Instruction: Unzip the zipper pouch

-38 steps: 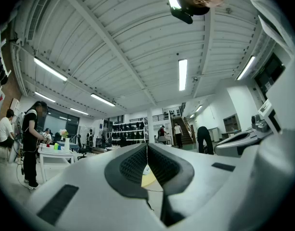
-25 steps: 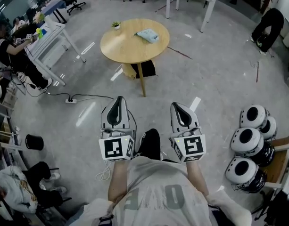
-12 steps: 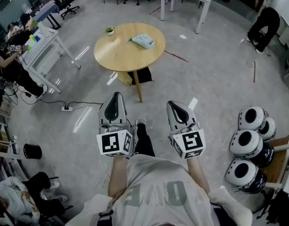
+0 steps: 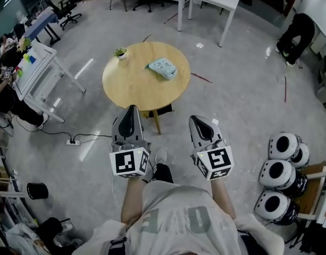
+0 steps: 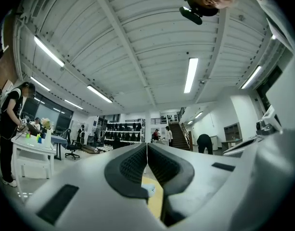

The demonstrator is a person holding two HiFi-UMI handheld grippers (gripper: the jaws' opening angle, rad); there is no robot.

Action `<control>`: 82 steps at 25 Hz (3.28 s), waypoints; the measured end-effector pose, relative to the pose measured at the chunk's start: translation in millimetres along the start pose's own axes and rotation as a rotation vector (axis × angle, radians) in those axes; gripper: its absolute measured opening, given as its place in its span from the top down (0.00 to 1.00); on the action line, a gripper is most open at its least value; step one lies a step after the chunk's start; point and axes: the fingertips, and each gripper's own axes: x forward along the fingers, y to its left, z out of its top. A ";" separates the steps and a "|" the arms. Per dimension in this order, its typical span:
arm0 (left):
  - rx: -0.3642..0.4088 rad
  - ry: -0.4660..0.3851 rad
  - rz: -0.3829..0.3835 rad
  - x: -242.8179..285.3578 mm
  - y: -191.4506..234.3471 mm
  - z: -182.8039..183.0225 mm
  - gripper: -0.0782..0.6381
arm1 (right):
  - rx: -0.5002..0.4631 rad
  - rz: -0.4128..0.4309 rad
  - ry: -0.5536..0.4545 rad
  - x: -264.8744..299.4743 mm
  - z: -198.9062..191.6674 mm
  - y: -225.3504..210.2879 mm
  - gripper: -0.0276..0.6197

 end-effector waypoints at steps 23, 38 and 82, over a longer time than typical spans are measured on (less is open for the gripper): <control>-0.040 0.075 -0.007 228.1 133.0 -64.3 0.85 | 0.055 -0.014 0.050 279.0 28.2 -65.4 0.91; 0.002 0.052 0.107 306.3 130.8 -77.1 0.85 | 0.023 0.097 0.006 354.2 36.1 -117.3 0.91; 0.015 0.181 0.193 372.0 161.9 -152.1 0.85 | 0.357 0.258 0.599 554.9 -171.8 -231.4 0.40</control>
